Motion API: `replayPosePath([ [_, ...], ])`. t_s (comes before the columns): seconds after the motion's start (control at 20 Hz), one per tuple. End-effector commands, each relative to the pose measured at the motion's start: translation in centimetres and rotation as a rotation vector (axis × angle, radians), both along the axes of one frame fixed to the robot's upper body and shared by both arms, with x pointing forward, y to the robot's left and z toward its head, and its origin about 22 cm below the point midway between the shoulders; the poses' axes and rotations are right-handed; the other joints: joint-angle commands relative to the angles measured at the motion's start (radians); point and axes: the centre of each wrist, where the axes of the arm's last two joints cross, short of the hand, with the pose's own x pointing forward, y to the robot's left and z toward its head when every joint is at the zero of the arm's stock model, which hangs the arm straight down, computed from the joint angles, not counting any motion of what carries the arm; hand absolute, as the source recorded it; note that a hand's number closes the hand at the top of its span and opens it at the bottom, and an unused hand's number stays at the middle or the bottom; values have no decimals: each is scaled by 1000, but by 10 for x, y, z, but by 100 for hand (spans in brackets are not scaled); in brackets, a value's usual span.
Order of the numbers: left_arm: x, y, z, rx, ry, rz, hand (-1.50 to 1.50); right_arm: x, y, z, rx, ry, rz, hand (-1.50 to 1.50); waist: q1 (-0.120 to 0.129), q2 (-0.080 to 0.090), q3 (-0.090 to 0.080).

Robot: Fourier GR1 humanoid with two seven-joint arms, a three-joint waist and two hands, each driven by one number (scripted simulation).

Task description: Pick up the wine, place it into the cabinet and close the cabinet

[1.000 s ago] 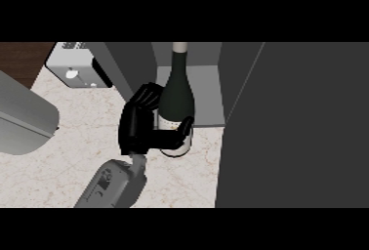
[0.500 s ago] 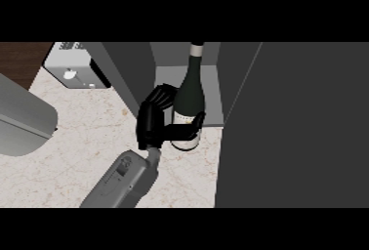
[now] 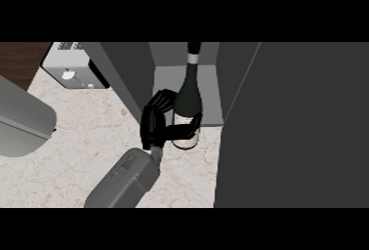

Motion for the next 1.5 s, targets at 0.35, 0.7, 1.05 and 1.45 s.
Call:
replayPosePath([
  [0.35, 25, 1, -10, -36, 21, 40, 150, -33, -6, 20, 83, -34, 56, -150, -7, 1, 0],
  [0.7, 57, 8, 4, -68, 62, 24, 150, -22, -9, 17, 83, -37, 56, -150, 2, 4, 1],
  [1.05, 85, -5, 43, -73, 44, 72, 150, -34, -11, 21, 77, -42, 90, -150, -22, 5, 1],
  [1.45, 110, -3, 72, 79, 23, 160, 150, -30, -9, 18, 60, -40, 72, -150, -13, 4, 1],
])
